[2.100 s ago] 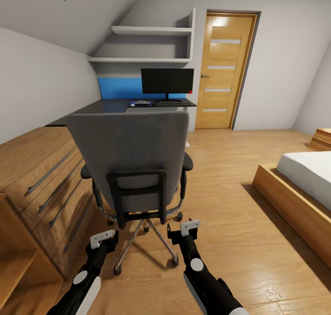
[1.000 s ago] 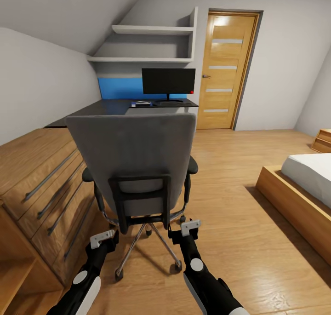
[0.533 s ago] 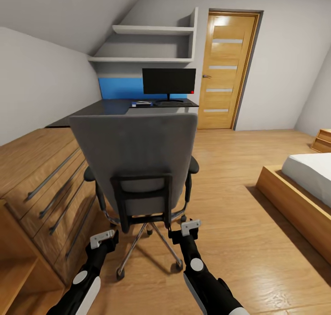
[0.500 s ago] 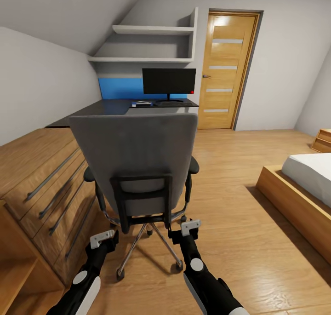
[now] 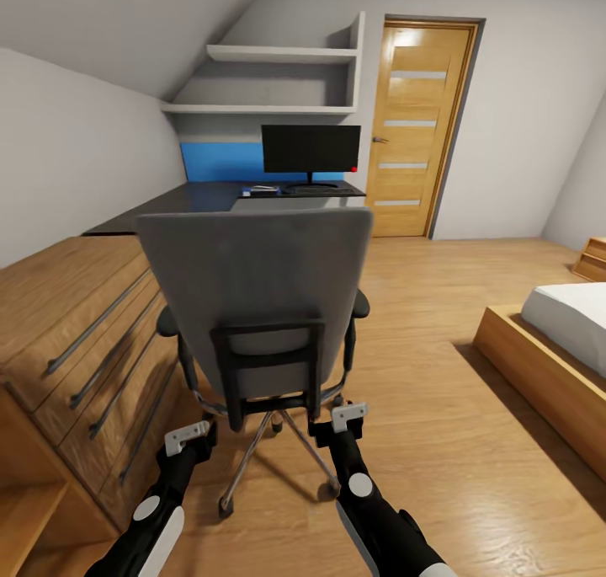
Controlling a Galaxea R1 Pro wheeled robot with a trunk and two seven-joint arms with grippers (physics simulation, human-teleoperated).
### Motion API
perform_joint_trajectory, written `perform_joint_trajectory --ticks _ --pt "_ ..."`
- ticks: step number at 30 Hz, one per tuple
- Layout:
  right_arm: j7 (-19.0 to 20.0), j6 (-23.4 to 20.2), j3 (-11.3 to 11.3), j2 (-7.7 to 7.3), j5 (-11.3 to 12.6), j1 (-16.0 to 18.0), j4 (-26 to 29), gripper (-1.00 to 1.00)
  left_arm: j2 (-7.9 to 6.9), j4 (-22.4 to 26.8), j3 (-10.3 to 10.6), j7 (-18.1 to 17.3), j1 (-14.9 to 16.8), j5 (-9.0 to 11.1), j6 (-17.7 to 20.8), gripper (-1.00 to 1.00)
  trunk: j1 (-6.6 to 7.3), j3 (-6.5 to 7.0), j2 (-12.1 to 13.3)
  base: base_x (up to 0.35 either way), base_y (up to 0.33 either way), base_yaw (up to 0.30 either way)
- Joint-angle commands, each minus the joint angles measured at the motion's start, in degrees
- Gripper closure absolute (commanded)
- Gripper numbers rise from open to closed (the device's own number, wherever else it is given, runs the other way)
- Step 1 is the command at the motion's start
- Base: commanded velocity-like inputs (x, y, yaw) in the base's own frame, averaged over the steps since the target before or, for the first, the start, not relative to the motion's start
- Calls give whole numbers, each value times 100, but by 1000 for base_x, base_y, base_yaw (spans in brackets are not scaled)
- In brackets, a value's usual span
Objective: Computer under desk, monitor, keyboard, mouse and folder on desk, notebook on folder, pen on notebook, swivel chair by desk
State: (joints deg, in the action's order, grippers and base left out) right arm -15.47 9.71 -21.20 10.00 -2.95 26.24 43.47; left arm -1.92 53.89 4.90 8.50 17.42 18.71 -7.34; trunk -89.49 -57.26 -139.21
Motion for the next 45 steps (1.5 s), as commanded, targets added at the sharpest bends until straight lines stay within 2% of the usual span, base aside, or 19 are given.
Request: perform_joint_trajectory --ticks 1,11,45 --pt "-44 4 -12 0 -31 4 -5 -100 -10 -2 37 47 4 52 -30 -100 1 -5 -2 1 148 0" --pt "-44 4 -9 0 -31 7 -5 -100 -10 -2 37 55 1 54 -30 -100 1 -5 -2 6 32 0" --pt "-44 4 -7 0 -31 4 -7 -100 -10 -3 37 55 4 53 -30 -100 1 -5 -2 105 1 0"
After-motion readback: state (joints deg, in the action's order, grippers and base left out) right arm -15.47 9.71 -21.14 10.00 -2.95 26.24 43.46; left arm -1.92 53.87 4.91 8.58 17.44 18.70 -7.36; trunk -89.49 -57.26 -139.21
